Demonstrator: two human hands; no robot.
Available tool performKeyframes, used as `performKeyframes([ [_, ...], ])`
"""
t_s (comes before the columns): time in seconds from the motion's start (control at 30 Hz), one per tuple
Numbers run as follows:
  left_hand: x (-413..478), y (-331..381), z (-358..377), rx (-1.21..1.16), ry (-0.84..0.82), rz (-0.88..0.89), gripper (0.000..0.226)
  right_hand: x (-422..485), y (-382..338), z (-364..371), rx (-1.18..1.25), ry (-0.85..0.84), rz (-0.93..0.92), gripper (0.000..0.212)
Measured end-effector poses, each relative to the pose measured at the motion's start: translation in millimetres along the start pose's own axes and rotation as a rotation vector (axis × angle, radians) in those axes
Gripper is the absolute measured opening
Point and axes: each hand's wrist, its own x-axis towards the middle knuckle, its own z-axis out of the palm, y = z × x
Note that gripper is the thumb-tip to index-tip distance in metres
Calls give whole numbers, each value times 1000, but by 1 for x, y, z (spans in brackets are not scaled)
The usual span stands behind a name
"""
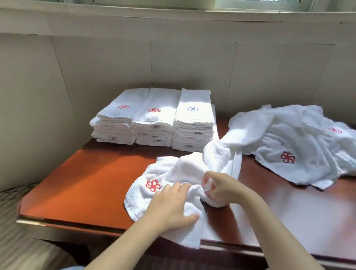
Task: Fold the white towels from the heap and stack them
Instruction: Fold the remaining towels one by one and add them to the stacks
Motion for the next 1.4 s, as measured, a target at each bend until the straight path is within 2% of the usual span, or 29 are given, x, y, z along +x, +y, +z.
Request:
performKeyframes([
  [0.1,8,-5,-13,-27,10,-73,22,-13,-13,1,251,-220,-3,19],
  [0.13,9,-10,-17,-7,-8,-101,13,-17,-17,1,319,-280,-13,22],
  [0.2,11,-26,-26,74,-36,-172,13,-20,-20,1,362,-300,-69,20],
  [0.27,12,-49,-33,110,-4,-316,23,-22,-16,1,260,-220,-114,17],
  [0.33,8,-70,-38,109,66,-484,27,-20,-3,1,-43,-113,-105,24],
  [0.4,2,-81,-41,168,156,-541,28,-19,13,4,-306,-54,-17,33],
  [0.43,0,-83,-39,124,223,-520,28,-19,18,5,-327,-33,31,32],
  [0.5,-3,-77,-31,-71,303,-362,27,-17,24,8,-288,52,82,20],
  [0.57,-6,-57,-21,-210,236,-138,31,-14,25,11,-338,179,84,20],
  [0.6,-7,-46,-13,-191,160,-69,44,-12,25,13,-381,243,80,25],
  [0.67,-8,-28,1,6,71,-27,64,-11,21,12,-418,379,75,28],
  [0.73,-5,-20,8,106,156,-63,54,-16,13,9,-397,435,67,22],
  [0.8,-2,-20,5,95,231,-115,41,-22,4,8,-341,338,-23,25],
  [0.93,0,-29,-2,-23,319,-189,36,-45,-14,8,-53,47,-171,31],
  [1.03,-3,-40,-13,-50,406,-268,31,-57,-9,3,-104,-134,-116,34],
  [1.1,-8,-52,-24,-69,490,-334,28,-61,1,-1,-176,-170,-49,26],
  [1.17,-14,-63,-40,-103,581,-396,25,-62,7,-8,-263,-95,24,21],
  [1.27,-16,-75,-67,-117,651,-440,26,-57,15,-24,-325,130,130,8],
  [1.4,-15,-87,-102,-81,698,-473,29,-57,17,-56,-367,412,248,16],
])
